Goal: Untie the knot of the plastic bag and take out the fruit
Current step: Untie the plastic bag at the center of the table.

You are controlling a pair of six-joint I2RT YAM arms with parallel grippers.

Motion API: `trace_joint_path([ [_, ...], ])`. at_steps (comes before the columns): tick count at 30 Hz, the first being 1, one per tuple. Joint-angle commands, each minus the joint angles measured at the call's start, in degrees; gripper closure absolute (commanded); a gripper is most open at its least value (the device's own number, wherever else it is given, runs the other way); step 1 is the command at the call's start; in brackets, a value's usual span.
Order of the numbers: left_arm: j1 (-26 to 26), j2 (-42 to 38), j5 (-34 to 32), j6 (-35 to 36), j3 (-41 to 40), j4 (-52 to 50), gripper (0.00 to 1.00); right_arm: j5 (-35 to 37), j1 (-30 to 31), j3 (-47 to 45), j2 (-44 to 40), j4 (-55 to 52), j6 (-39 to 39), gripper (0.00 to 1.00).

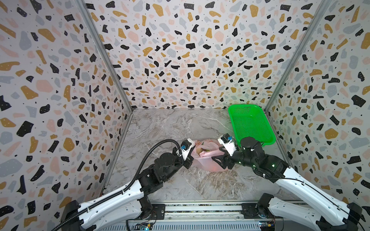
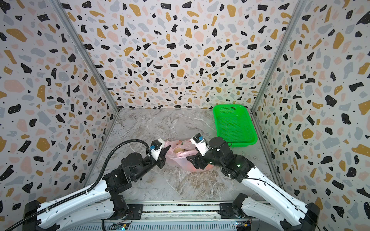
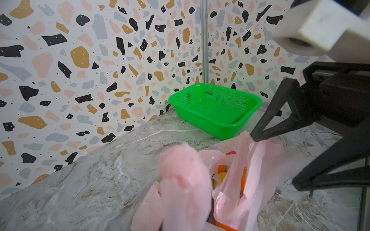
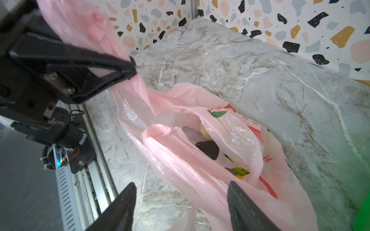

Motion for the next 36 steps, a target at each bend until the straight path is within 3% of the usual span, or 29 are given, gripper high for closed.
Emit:
trace_joint_path([
  [1, -0.46, -1.22, -0.24, -0.53, -0.8, 2.55, 1.0, 5.84, 2.48, 4.06, 0.98, -3.74, -6.79, 0.28],
  [9, -1.07, -2.85, -0.32, -0.8, -2.4, 1.69, 1.0, 11.49, 3.14, 5.89, 6.08, 0.72, -10.86, 0.38],
  [19, -1.52, -4.92, -1.21, -0.66, -2.96, 0.42, 1.0, 10.95, 3.39, 5.35, 6.7, -1.54, -15.83, 0.32],
  [30, -2.03, -5.44, -1.29, -0.58, -3.84, 0.59, 1.0, 15.21, 4.45, 6.42, 11.73, -0.25, -19.06, 0.38],
  [34, -2.04, -6.19, -1.69, -1.11, -4.64, 0.55, 1.0, 17.47, 4.77, 7.18, 13.23, 1.86, -19.11, 0.55],
  [36, -2.13, -6.77, -2.07, -1.47, -5.1, 0.44, 1.0, 19.73, 4.81, 7.35, 13.44, 2.6, -18.2, 0.73],
])
